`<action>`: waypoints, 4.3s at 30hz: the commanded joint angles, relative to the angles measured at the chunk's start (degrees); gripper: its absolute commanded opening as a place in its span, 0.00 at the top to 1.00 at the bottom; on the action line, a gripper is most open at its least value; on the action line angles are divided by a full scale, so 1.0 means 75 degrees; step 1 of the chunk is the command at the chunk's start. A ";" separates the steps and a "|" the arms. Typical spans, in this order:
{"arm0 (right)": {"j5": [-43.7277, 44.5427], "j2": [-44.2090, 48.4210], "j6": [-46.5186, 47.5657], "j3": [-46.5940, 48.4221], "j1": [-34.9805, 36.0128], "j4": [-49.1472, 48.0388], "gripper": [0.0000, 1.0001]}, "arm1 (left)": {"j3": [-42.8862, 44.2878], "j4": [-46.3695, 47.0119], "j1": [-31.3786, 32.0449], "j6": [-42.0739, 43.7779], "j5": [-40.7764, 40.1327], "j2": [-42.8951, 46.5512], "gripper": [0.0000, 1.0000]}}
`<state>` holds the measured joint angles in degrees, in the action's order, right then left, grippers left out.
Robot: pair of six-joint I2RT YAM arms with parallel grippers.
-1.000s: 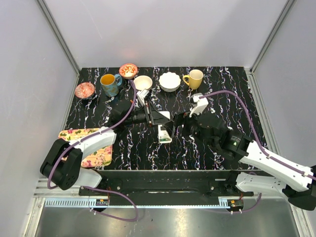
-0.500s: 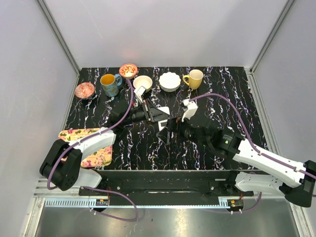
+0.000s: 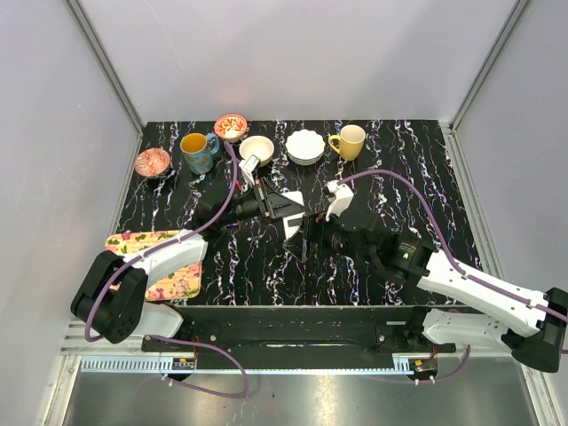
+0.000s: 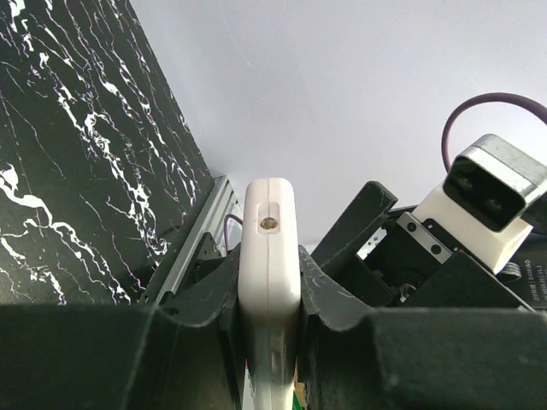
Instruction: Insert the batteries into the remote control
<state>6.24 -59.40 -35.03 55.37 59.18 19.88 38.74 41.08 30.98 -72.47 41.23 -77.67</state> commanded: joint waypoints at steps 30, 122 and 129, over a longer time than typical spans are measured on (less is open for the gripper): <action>-0.0387 0.0208 -0.0298 -0.0387 -0.0320 -0.0435 0.32 | -0.0220 0.1038 -0.0100 -0.0228 -0.0142 0.0383 1.00; -0.0773 0.0138 -0.0474 -0.0375 -0.0613 -0.0600 0.48 | -0.0244 0.0874 -0.0100 -0.0146 -0.0236 0.0559 1.00; -0.0809 0.0115 -0.0509 -0.0481 -0.0648 -0.0611 0.53 | -0.0290 0.1026 -0.0111 -0.0228 -0.0318 0.0617 1.00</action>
<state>0.36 -59.44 -39.11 52.34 54.89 16.10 36.47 43.53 30.52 -73.41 39.38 -75.37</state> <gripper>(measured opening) 0.546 0.249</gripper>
